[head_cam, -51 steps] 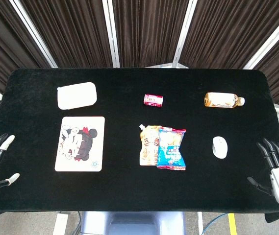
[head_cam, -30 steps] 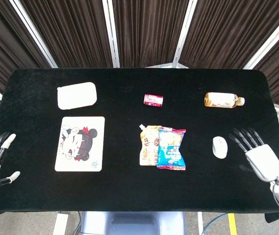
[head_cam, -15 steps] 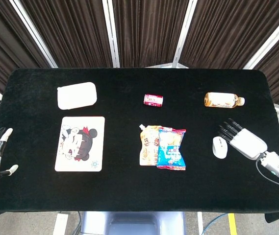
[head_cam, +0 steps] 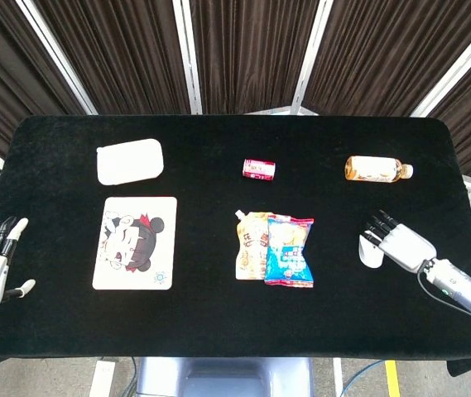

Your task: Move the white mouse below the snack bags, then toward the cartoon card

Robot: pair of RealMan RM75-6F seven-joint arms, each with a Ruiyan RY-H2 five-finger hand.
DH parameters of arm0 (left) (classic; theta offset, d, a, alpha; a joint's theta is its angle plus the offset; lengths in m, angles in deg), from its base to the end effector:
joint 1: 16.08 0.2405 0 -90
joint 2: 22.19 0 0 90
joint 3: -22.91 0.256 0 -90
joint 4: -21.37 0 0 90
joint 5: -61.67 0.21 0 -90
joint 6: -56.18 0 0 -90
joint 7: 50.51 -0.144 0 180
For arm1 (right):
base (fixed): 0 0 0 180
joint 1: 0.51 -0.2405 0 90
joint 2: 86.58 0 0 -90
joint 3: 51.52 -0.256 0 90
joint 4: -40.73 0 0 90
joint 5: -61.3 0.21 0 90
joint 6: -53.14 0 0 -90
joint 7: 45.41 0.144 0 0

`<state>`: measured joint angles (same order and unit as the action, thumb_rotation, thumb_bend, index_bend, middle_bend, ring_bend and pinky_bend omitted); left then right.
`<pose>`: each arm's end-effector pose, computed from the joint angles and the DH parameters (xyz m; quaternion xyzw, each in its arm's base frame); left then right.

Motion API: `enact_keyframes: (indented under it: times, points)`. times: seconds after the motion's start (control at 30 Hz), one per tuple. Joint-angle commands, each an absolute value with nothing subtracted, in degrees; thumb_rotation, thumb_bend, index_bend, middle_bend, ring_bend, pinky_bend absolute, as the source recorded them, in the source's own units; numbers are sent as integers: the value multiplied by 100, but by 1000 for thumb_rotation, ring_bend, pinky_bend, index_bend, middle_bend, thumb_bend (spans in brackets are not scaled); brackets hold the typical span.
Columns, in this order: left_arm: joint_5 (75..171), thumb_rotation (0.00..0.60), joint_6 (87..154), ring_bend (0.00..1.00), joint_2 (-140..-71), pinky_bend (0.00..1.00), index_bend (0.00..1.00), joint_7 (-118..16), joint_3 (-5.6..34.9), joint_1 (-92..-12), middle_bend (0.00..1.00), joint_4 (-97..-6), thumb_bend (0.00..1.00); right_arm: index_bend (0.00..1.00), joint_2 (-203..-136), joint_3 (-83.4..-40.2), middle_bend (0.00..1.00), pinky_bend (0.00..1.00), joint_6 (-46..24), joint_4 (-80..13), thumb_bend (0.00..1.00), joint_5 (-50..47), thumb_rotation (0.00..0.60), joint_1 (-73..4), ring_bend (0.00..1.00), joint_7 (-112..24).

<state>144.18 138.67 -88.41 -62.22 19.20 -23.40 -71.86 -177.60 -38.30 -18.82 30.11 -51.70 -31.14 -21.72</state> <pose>-0.3056 0.1966 0.1448 -0.6206 -0.3524 -0.3374 0.6139 -0.3742 -0.3377 0.1060 0.8952 -0.0793 0.1436 0.4144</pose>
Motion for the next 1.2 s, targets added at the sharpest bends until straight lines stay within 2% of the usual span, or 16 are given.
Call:
enact_keyframes:
  times: [0.03,0.5,0.97,1.13,1.2]
  points:
    - [14437,600,13889,0,-8857,0,0,-6252,1932,-2334,0,-7189,0,89,-17824,-3836,65,21,-1810,3074,0,-5076,600,-3072,0,-2078]
    - [14458,600,13911,0,-8929,0,0,-6413,1977,-2331,0,-7217,0,89,-18216,-3838,64,38,-1799,3106,0,-4811,600,-3233,0,-1865]
    - [14404,600,13882,0,-8905,0,0,-6333,1965,-2340,0,-7156,0,89,-18284,-3814,83,67,-1931,2883,0,-4671,600,-3489,9,-1796]
    - [14403,600,13894,0,-8913,0,0,-6344,1963,-2341,0,-7147,0,89,-18253,-3662,101,143,-1617,2807,0,-4737,600,-3555,9,-1761]
    - [14394,600,13894,0,-8923,0,0,-6368,1960,-2343,0,-7130,0,93,-18238,-3630,144,175,-1545,2771,0,-4740,600,-3573,25,-1743]
